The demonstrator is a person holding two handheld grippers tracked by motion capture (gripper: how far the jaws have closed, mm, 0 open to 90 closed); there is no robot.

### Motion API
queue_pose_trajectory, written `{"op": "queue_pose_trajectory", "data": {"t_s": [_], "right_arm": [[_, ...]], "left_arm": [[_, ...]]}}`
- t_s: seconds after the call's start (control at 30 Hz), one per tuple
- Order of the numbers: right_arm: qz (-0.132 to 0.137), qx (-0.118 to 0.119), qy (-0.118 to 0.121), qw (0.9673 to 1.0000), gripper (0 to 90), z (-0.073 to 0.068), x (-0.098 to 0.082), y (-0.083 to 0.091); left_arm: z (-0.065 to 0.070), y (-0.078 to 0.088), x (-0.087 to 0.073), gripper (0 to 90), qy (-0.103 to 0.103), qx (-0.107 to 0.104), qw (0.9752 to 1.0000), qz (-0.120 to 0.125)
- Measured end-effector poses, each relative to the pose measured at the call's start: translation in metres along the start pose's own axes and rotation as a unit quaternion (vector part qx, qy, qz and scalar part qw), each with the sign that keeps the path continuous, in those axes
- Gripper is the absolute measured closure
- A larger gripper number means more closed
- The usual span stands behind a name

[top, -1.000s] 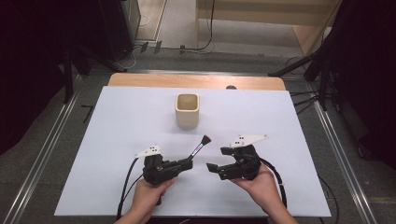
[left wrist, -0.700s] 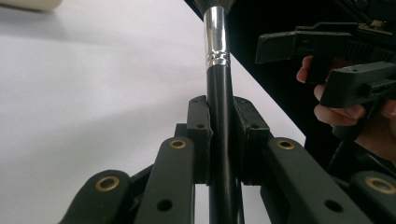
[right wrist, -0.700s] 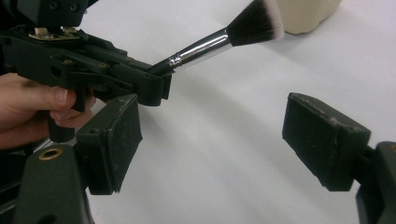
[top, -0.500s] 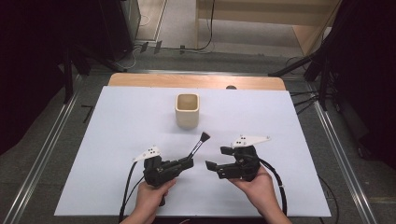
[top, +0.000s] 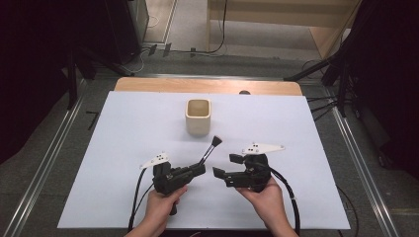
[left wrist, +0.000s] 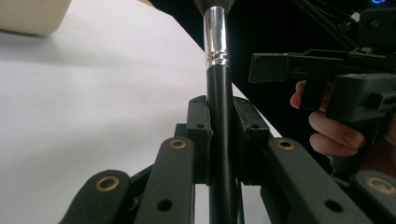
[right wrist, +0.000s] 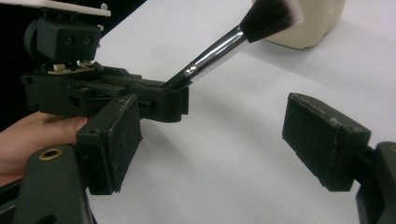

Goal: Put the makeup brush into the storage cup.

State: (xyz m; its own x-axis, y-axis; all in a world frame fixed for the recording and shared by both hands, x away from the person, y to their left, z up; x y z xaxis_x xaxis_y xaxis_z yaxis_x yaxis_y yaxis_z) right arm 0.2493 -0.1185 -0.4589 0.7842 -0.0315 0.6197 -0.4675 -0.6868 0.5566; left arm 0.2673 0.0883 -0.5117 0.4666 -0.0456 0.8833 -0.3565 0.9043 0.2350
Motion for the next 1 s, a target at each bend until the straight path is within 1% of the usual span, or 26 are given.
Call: {"op": "queue_pose_trajectory", "data": {"t_s": [0.03,0.13,0.23,0.27,0.3,0.37,0.47,0.53,0.6,0.7,0.77,0.83,1.0], "right_arm": [[0.001,0.000,-0.001,1.0000,20.8,-0.001,0.000,-0.001],[0.007,0.004,-0.012,0.9999,21.4,-0.002,0.002,-0.002],[0.012,0.000,-0.015,0.9998,21.6,-0.005,0.004,-0.003],[0.015,0.000,-0.019,0.9997,21.7,-0.007,0.005,-0.004],[0.017,0.001,-0.024,0.9996,22.3,-0.007,0.005,-0.004],[0.020,-0.003,-0.036,0.9992,22.6,-0.007,0.004,-0.005],[0.023,-0.009,-0.044,0.9987,22.6,-0.008,0.003,-0.006],[0.026,-0.007,-0.053,0.9982,22.6,-0.009,0.003,-0.006],[0.035,-0.003,-0.062,0.9975,22.9,-0.009,0.004,-0.006],[0.046,0.002,-0.069,0.9965,23.1,-0.011,0.005,-0.007],[0.054,0.009,-0.078,0.9955,23.0,-0.011,0.004,-0.009],[0.061,0.014,-0.087,0.9942,23.0,-0.010,0.004,-0.010],[0.075,0.032,-0.116,0.9899,23.2,-0.007,-0.001,-0.014]], "left_arm": [[0.000,0.000,0.000,79.0,-0.002,0.000,1.0000,0.000],[0.001,-0.001,0.000,79.0,-0.006,0.001,1.0000,0.003],[0.002,-0.002,-0.001,79.0,-0.007,0.002,1.0000,0.006],[0.002,-0.002,-0.001,79.0,-0.008,0.001,1.0000,0.006],[0.002,-0.003,-0.001,78.9,-0.004,-0.002,1.0000,0.008],[0.002,-0.003,-0.001,79.0,-0.004,-0.001,0.9999,0.010],[0.003,-0.003,-0.001,78.9,-0.003,-0.002,0.9999,0.012],[0.003,-0.003,-0.001,78.9,-0.003,-0.003,0.9999,0.013],[0.003,-0.003,0.000,78.9,-0.001,-0.002,0.9999,0.017],[0.002,-0.003,0.000,78.9,0.003,-0.007,0.9998,0.020],[0.002,-0.002,0.001,78.9,0.001,-0.007,0.9997,0.022],[0.002,-0.002,0.001,78.9,0.004,-0.010,0.9996,0.025],[0.002,-0.003,0.000,78.9,0.005,-0.011,0.9997,0.021]]}}
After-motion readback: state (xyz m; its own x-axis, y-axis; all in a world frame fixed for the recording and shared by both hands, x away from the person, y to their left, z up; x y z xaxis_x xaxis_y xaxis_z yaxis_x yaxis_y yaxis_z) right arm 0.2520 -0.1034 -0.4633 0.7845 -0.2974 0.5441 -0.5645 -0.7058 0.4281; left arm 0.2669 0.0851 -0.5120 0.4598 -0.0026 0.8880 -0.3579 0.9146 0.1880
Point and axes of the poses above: each handheld gripper's, and its own axes: y roughly backward along the jaws, x roughly out of its top, z roughly to its right, the point moved 4 cm from there along -y, roughly forward along the jaws, and after that the axes turned 15 degrees about -y, right-handed, at the moved point
